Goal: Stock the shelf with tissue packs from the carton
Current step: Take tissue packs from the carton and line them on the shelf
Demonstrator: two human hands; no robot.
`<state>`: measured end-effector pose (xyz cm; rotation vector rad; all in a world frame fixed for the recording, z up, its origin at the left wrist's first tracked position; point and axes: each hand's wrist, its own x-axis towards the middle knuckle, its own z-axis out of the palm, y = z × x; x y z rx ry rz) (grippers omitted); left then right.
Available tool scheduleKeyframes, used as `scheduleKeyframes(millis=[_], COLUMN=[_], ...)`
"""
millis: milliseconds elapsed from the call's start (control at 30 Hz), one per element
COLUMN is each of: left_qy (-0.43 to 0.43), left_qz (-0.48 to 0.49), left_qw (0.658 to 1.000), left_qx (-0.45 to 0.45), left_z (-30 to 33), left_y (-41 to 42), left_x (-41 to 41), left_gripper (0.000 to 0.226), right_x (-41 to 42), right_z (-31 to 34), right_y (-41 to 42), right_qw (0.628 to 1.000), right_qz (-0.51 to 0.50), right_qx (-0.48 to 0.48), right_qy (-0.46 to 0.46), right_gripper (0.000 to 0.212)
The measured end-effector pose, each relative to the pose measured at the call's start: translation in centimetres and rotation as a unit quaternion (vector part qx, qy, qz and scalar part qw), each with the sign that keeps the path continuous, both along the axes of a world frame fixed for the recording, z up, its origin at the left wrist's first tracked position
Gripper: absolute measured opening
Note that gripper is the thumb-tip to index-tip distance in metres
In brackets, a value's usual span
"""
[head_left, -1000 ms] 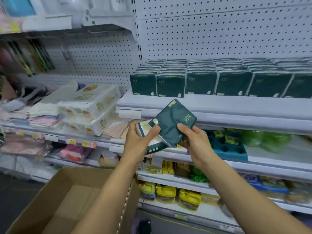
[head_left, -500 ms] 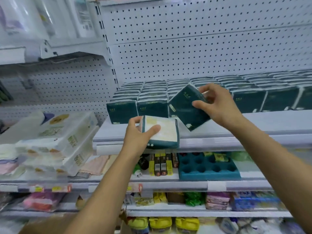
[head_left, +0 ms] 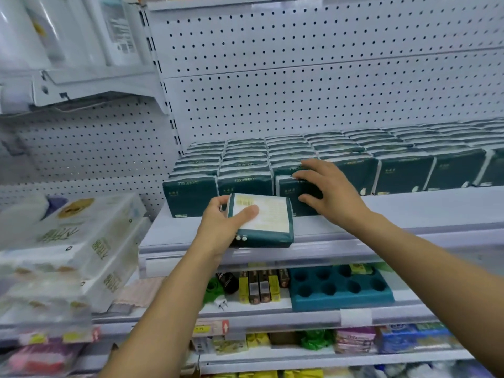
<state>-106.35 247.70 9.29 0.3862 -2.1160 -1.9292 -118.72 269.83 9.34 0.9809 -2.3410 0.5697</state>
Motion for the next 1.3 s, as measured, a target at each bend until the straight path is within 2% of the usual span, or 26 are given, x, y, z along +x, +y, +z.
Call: scheduleKeyframes(millis=[133,300,433,533,600,667,733,800,867,933,1067,1233,1300], left_qy=[-0.010,-0.015,-0.026,-0.029,-0.030,-0.033,-0.031,-0.018,-0.014,-0.021,-0.051,-0.032,0.004], left_qz=[-0.017,-0.022,-0.018,-0.016,-0.023,-0.033,-0.046,-0.069,-0.094,-0.105,-0.106,-0.096,-0.086], left_qw=[1.000,1.000,0.999,0.999,0.999,0.997,0.991,0.983,0.979,0.980,0.987,0.995,0.996], left_qx=[0.010,0.017,0.014,0.013,0.024,0.062,0.124,0.169,0.179,0.168,0.109,0.018,-0.007], left_z=[-0.1,-0.2,-0.3,-0.2,0.0,0.6,1.5,1.9,1.9,1.6,1.4,1.4,1.7], left_y=[-0.5,-0.8,-0.4,0.6,1.3,2.6,4.1,5.3,6.4,7.5,9.4,10.9,11.6], left_x=[-0.5,-1.0,-1.7,-2.1,-2.1,-2.1,-1.9,-1.9,-2.2,-2.5,-2.8,-3.3,-3.5], left_gripper=[0.051,0.034,0.025,0.024,0.022,0.021,0.033,0.055,0.071,0.077,0.070,0.035,0.033], right_x=[-1.2,-1.6,-0.5,1.0,2.1,3.1,3.8,4.5,4.7,4.5,3.9,3.4,2.9], right_z=[-0.5,-0.5,-1.0,-1.1,-1.4,-1.6,-1.7,-1.4,-0.7,0.0,0.6,0.5,0.0], right_y=[-0.7,-1.0,-0.3,0.8,1.2,1.9,2.8,3.6,4.3,5.1,6.9,9.0,9.9], right_qw=[1.000,0.998,0.993,0.989,0.982,0.973,0.978,0.981,0.966,0.945,0.902,0.857,0.871], right_qz=[0.001,-0.018,-0.031,0.025,0.085,0.125,0.127,0.103,0.079,0.068,0.064,0.072,0.052], right_qx=[-0.013,-0.001,0.028,0.021,-0.001,-0.037,-0.093,-0.164,-0.226,-0.269,-0.326,-0.377,-0.350], right_qy=[0.020,0.053,0.112,0.143,0.170,0.190,0.135,0.028,-0.092,-0.173,-0.275,-0.344,-0.340], right_gripper=[0.048,0.050,0.076,0.083,0.074,0.053,0.040,0.034,0.031,0.027,0.021,0.018,0.028])
